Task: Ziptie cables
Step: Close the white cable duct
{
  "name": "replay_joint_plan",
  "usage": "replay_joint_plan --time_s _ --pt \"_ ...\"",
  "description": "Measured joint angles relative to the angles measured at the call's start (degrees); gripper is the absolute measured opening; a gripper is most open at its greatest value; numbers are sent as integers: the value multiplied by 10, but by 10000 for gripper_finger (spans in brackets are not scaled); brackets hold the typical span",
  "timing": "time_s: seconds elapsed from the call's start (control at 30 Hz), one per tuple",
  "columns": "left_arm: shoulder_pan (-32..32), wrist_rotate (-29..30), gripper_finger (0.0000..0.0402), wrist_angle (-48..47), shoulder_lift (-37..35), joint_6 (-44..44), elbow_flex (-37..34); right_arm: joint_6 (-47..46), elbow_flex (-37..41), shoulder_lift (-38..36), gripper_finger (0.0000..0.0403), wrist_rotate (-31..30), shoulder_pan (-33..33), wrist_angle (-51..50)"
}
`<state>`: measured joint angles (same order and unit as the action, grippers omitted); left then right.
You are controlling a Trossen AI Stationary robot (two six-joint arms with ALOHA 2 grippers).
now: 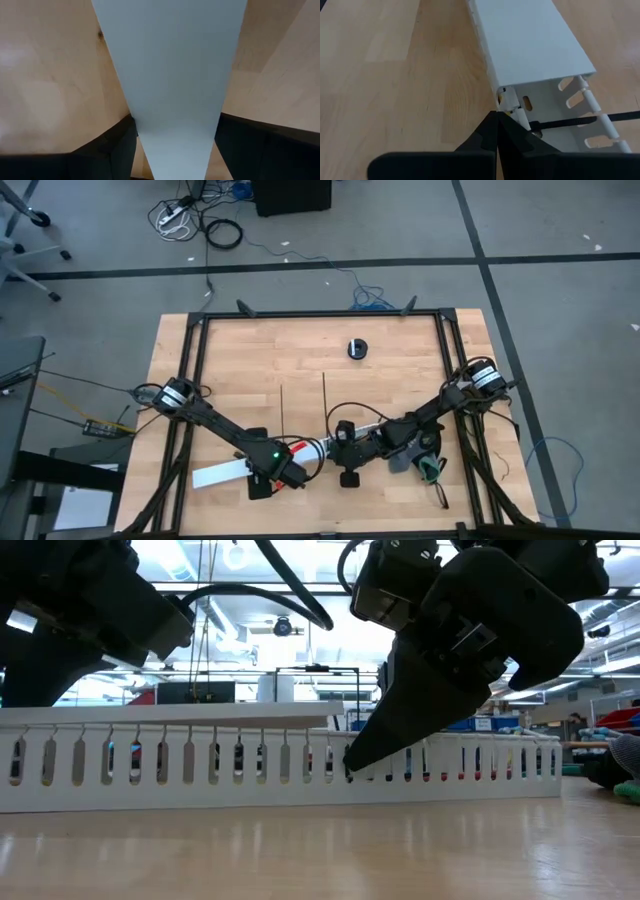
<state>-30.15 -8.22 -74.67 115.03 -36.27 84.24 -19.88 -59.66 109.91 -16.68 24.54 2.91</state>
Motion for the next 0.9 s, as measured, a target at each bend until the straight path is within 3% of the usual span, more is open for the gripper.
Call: replay_joint_plan --time_s 0.9 --pt "-1 24 224 -13 -1 -24 16 -13 -1 -1 0 29 -16 4"
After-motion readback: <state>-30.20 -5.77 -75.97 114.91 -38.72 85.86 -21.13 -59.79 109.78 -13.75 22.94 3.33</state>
